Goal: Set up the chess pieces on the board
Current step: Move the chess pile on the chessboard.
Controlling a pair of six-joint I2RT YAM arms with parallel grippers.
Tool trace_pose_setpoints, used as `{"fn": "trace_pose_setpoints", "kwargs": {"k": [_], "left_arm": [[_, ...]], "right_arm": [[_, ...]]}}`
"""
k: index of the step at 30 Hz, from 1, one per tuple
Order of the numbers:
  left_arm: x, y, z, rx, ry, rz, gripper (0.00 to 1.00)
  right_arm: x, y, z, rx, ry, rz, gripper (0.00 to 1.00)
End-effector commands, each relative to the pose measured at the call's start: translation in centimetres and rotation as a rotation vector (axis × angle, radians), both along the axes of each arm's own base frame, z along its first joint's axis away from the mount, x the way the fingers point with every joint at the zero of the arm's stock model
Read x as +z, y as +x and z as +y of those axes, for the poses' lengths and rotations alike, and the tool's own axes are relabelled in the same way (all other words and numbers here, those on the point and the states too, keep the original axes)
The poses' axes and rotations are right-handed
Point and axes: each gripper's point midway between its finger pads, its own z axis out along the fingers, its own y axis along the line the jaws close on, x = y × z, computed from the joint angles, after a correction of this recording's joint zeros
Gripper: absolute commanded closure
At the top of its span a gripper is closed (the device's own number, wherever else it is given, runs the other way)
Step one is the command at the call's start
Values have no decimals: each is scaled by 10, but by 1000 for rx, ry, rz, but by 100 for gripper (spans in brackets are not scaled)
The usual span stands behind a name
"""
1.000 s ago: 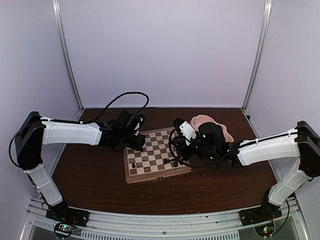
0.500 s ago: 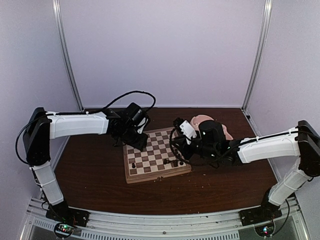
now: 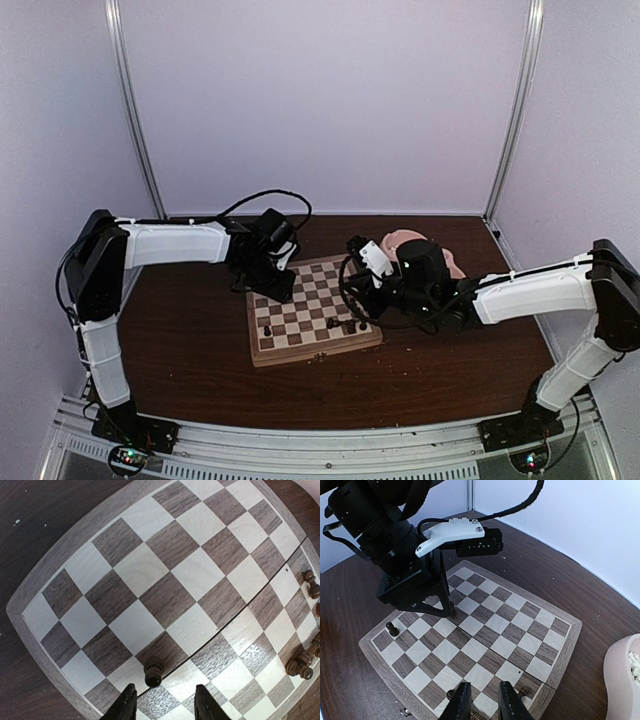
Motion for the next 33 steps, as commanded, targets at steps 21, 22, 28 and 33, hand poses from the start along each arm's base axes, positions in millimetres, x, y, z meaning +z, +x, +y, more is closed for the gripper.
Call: {"fn": "trace_pose_setpoints", "kwargs": {"k": [21,22,28,33], "left_arm": [[50,-8,3,-101,-56,-67,57],[55,-11,1,-115,-58,-79,59],[64,-38,-29,-303,-66,-155,60],[58,-66,-71,-507,-95,-152,60]], "right_arm": [[7,5,4,55,30,70,77],[8,6,2,50,36,69,78],[9,11,-2,35,73,82,78],[9,14,-7,13,95,83,78]]}}
